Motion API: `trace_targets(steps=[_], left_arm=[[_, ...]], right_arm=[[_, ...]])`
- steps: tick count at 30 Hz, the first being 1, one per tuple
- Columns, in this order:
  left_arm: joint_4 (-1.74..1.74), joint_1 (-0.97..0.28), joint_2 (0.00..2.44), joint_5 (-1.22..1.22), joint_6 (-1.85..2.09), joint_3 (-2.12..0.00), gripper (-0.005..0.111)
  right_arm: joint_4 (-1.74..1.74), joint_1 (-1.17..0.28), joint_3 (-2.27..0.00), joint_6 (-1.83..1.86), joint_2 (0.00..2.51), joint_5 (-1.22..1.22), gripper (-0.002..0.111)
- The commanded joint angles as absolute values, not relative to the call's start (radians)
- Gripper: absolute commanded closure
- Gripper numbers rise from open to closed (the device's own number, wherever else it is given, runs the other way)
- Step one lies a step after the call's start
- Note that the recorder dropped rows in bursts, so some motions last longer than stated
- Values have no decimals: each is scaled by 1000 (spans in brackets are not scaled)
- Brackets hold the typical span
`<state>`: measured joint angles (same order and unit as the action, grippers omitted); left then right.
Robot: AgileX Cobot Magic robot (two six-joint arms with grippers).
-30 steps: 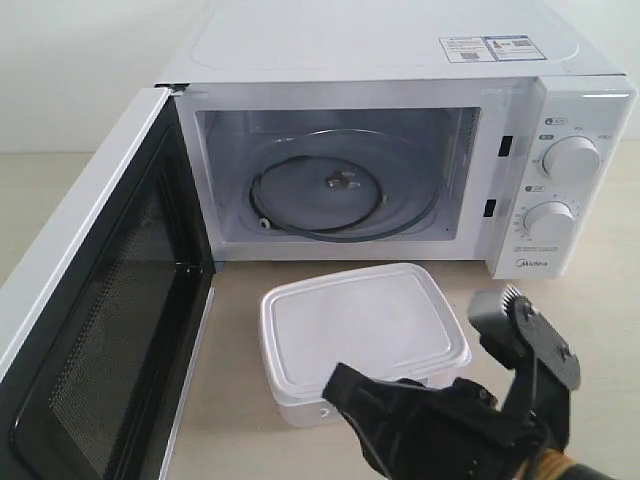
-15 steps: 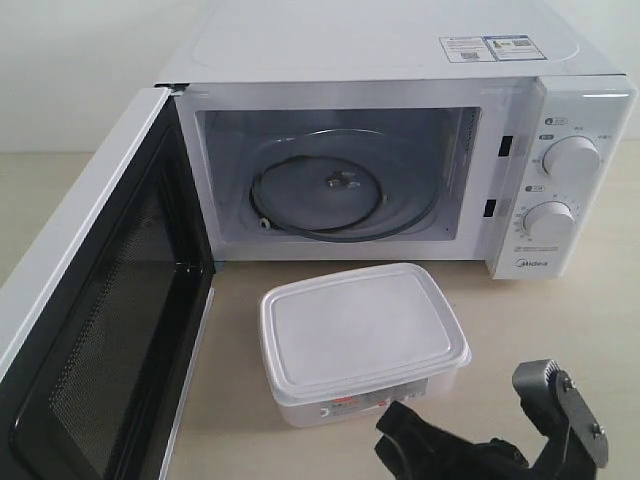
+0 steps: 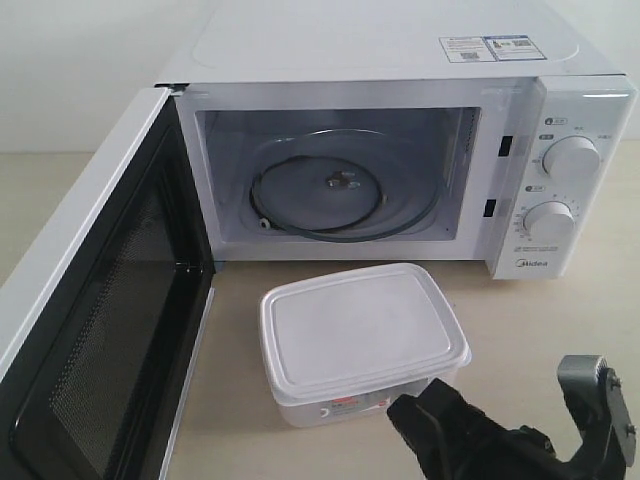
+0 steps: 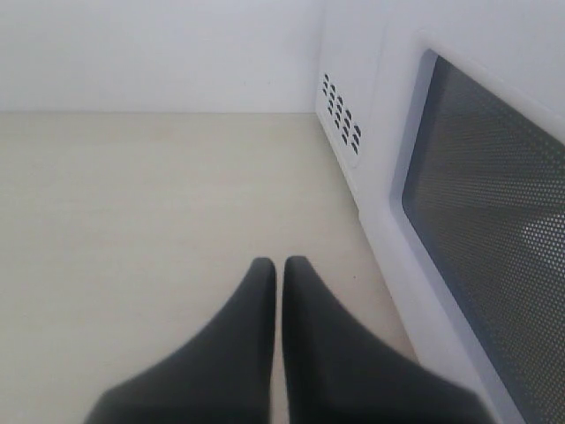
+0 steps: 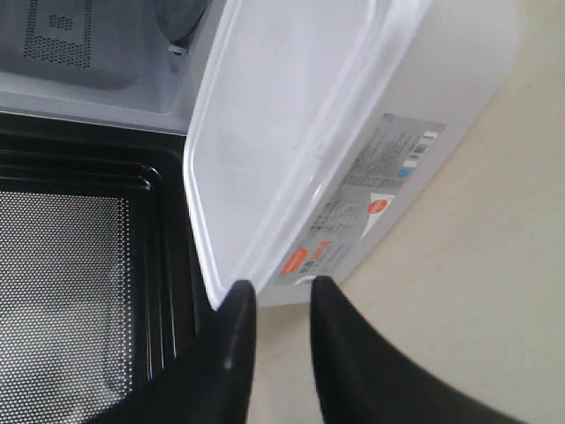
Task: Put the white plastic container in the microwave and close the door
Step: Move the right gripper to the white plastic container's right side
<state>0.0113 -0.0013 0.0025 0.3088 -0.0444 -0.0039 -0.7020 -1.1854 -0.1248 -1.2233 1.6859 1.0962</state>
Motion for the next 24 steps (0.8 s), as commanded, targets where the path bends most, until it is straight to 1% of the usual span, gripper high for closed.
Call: trace_targets(steps=[1, 2, 3, 18, 24], left_arm=[[10, 3, 0, 307, -52, 0, 103], [10, 3, 0, 307, -52, 0, 103], [10, 3, 0, 307, -52, 0, 103], [10, 3, 0, 307, -52, 0, 103], [10, 3, 0, 307, -52, 0, 103]], right_arm=[[-702, -1187, -120, -1222, 1688, 1106, 61], [-702, -1187, -122, -1222, 1688, 1106, 57], [-705, -1187, -127, -1222, 1688, 1106, 57], [-825, -1185, -156, -1261, 1688, 1077, 57], [-855, -1185, -210, -1236, 1690, 1054, 57]])
